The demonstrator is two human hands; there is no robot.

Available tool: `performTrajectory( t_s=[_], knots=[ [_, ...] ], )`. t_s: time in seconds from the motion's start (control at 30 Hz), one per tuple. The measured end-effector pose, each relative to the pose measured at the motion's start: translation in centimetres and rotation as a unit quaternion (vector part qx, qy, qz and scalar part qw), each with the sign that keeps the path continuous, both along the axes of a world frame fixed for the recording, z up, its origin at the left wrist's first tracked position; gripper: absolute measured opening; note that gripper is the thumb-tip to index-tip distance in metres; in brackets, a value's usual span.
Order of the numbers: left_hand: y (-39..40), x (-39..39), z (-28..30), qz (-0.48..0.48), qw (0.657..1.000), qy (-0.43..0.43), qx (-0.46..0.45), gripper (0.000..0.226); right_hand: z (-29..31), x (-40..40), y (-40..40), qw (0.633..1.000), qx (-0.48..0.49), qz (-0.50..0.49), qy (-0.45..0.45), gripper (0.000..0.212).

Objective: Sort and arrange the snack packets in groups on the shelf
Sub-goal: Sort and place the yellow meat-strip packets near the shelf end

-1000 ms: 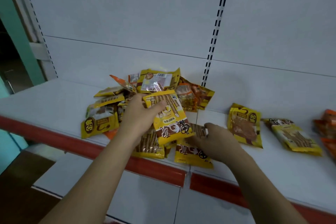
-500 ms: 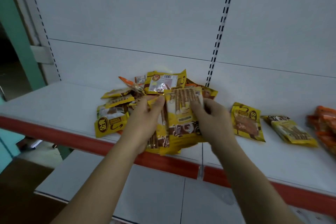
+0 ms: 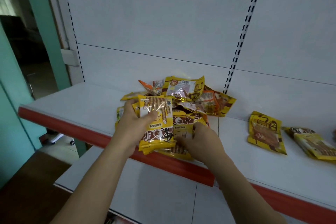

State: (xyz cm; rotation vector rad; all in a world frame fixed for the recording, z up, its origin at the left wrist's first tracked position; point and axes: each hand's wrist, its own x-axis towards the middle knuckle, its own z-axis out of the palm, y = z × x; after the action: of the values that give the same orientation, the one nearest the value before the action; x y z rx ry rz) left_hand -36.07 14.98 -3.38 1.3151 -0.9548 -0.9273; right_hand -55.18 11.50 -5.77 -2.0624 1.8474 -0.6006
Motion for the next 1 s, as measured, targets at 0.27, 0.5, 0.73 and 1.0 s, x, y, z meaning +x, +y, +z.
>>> performTrajectory(
  t_s=[0.27, 0.5, 0.73, 1.0],
  knots=[
    [-1.4, 0.9, 0.0, -0.013, 0.999, 0.034, 0.028, 0.058, 3.7, -4.7, 0.1, 0.959, -0.044, -0.063, -0.273, 0.015],
    [-1.8, -2.8, 0.7, -0.030, 0.997, 0.057, 0.037, 0.072, 4.1, -1.8, 1.1, 0.937, -0.076, -0.028, -0.341, 0.018],
    [-2.3, -4.4, 0.0, -0.053, 0.998, 0.018, 0.009, 0.057, 1.7, -1.5, -0.3, 0.964, -0.134, -0.039, -0.227, 0.021],
    [-2.4, -3.9, 0.1, -0.019, 0.999, 0.027, -0.008, 0.060, -0.3, -3.9, -2.7, 0.998, 0.027, -0.047, -0.030, 0.045]
  ],
)
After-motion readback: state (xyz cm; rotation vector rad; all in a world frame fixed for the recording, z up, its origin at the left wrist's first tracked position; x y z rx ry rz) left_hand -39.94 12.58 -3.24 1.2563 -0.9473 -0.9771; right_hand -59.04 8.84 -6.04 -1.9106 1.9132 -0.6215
